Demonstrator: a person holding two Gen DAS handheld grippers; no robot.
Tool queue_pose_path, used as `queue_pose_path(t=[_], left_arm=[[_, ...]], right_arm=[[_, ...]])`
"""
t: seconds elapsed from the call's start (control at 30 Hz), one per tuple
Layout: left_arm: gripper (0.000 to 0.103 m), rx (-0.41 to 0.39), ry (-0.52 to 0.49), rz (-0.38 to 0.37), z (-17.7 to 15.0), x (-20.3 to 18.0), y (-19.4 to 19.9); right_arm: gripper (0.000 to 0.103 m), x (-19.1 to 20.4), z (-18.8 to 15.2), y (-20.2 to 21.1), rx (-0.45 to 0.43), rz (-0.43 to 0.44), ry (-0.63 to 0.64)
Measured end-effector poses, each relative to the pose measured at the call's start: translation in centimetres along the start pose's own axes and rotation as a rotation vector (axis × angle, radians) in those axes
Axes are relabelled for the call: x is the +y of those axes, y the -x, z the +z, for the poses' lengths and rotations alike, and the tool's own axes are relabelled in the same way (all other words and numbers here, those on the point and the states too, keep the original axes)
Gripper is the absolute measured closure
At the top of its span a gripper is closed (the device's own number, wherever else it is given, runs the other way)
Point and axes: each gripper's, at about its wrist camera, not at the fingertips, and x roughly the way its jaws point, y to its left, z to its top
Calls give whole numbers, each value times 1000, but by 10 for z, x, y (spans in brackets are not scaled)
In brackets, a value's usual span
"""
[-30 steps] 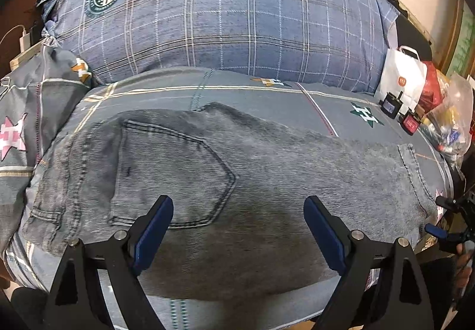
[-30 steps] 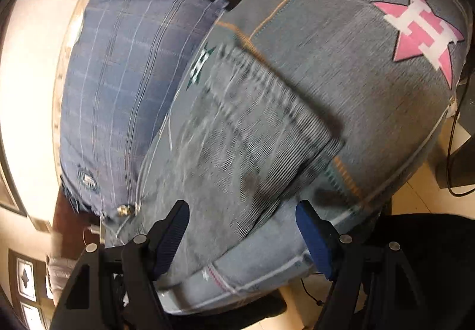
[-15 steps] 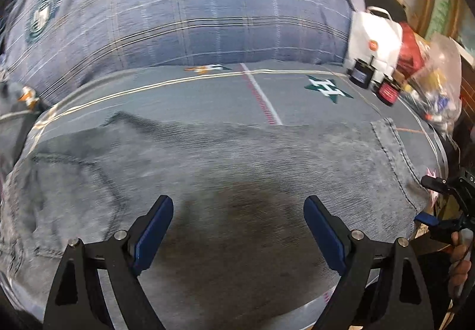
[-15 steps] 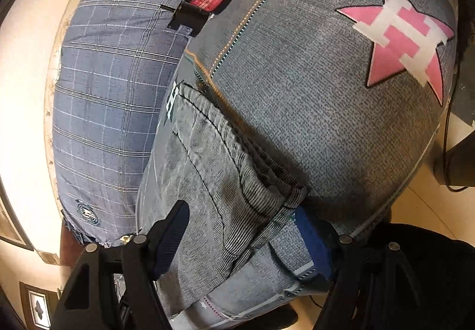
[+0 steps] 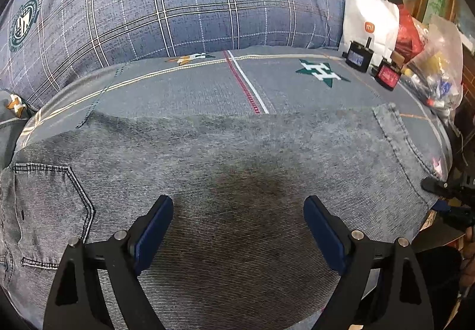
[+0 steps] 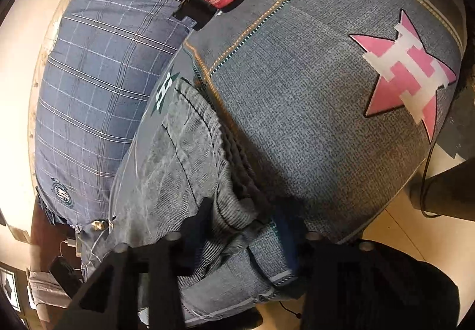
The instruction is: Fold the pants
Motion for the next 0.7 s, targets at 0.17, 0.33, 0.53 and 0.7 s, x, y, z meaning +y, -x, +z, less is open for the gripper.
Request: queue_pose_path(t=[0.17,0.33,0.53,0.7], left_arm=[[13,3,-13,-6,-1,-4,0],[13,20,-55,45,-5,-15,-9],[8,70,-199,165,-7,-34,-15],[8,57,-217,170,-11,-28,-6]], right_arm=[[55,0,0,1,-11,-49,38],[55,12,-2,-3,2,-83,103],[80,32,0,-7,16,-119,171],[80,52,-1,2,-2,-137,204]])
